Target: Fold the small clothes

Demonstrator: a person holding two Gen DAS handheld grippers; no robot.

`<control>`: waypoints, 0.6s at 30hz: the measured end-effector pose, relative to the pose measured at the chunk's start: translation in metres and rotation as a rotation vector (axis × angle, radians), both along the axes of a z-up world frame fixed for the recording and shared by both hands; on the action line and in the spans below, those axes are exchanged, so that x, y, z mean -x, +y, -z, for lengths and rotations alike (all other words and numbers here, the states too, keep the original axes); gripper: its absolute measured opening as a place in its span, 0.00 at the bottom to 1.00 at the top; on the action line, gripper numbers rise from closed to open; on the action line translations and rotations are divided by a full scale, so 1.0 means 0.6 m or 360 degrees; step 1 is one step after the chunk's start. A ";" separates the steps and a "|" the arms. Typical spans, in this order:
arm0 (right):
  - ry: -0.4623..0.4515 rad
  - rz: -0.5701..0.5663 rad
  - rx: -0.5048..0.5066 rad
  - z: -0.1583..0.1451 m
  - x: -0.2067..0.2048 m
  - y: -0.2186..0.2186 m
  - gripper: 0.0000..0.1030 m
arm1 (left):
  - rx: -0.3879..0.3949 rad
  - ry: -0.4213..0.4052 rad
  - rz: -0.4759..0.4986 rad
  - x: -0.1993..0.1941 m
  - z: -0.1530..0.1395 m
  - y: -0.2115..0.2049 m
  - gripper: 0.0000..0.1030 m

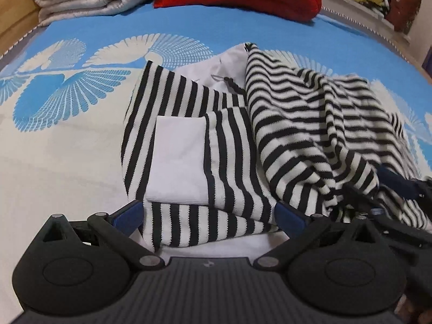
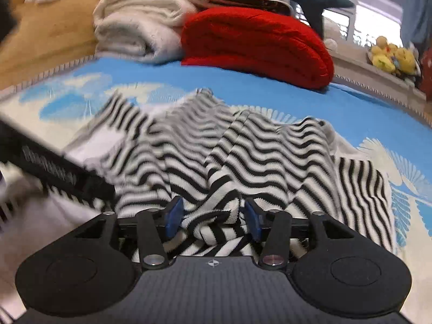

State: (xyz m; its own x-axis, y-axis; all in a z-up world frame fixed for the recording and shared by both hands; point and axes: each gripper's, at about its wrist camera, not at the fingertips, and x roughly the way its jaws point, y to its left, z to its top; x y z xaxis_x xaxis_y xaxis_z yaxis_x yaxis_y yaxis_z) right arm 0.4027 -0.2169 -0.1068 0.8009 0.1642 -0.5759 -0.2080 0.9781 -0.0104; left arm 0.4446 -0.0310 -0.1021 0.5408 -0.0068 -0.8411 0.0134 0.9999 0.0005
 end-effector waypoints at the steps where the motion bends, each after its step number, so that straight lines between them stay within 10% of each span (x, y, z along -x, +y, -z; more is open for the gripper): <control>1: -0.0012 0.0050 -0.0046 -0.013 0.004 -0.010 0.63 | 0.0007 -0.0010 -0.0006 0.002 -0.004 0.002 1.00; 12: 0.0334 0.0265 -0.0070 0.028 0.022 -0.066 0.83 | -0.0160 -0.0034 0.0017 0.005 0.002 0.002 1.00; 18: 0.0261 0.0250 -0.0155 -0.031 0.030 -0.084 0.83 | 0.0028 -0.0073 -0.0046 -0.006 -0.012 0.029 1.00</control>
